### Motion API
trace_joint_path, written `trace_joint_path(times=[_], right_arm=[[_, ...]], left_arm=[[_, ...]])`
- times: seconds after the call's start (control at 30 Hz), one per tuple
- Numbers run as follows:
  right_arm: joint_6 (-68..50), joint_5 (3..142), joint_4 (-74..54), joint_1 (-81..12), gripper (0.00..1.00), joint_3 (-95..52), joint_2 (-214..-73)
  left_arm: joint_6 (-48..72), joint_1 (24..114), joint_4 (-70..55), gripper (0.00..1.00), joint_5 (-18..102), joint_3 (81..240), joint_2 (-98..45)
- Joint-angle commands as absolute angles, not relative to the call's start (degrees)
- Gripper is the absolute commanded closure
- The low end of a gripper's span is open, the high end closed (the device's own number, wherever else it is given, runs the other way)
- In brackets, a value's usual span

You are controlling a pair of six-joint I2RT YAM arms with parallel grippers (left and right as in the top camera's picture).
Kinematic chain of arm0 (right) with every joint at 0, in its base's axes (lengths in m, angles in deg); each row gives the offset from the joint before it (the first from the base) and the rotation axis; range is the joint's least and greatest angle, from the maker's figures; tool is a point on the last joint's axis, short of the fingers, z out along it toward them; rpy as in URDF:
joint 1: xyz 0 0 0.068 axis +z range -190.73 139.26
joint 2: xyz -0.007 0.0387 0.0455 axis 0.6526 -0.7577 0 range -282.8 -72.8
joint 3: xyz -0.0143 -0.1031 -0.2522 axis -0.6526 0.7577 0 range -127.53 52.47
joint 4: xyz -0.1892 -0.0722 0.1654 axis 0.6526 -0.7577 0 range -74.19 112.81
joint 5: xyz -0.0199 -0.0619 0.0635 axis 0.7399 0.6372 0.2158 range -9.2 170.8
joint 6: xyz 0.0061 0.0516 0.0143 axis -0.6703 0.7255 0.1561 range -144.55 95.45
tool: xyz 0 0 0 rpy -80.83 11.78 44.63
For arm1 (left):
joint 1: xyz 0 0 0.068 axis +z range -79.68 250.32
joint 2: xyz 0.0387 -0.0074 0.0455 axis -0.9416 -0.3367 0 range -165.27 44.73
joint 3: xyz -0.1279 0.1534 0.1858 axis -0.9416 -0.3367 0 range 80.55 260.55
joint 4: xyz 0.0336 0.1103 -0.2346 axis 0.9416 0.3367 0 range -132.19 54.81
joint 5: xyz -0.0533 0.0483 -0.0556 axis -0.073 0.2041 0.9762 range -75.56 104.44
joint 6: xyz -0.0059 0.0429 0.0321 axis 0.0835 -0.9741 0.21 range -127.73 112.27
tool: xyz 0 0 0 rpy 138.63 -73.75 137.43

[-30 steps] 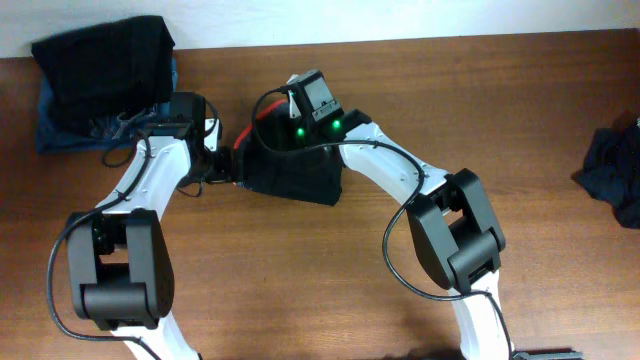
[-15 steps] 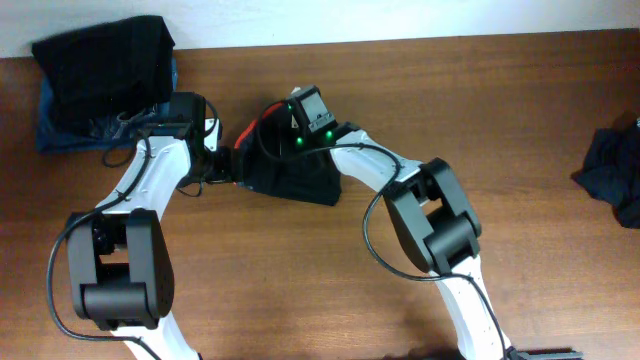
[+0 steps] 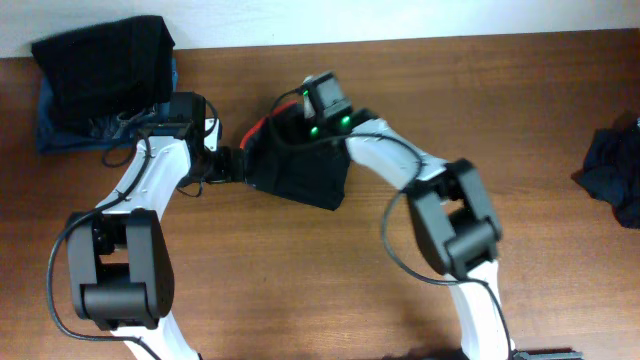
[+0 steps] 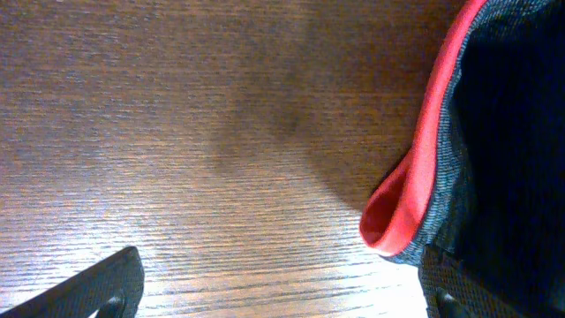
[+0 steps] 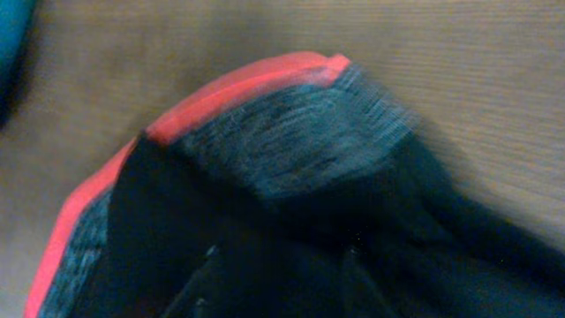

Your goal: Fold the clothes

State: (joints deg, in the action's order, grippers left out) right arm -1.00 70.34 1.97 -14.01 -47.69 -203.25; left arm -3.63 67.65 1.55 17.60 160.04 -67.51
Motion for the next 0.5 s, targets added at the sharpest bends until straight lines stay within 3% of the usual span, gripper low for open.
trace_joint_path(times=[0.0,0.37,0.47], right_arm=[[-1.8,70.9,-2.8,-18.6,0.35,-47.9,-191.7],[-1.8,69.1,-27.7,-27.2,0.0,-47.8,-185.7],[-1.1,69.0,-29.0,-30.0,0.01,-47.1,-187.4]], left_arm=[[-3.9,67.4,1.6,0.01,17.6,160.1,-68.0],[-3.9,67.4,1.6,0.01,17.6,160.1,-68.0],[-4.0,67.4,2.0,0.01,17.6,160.1,-68.0]])
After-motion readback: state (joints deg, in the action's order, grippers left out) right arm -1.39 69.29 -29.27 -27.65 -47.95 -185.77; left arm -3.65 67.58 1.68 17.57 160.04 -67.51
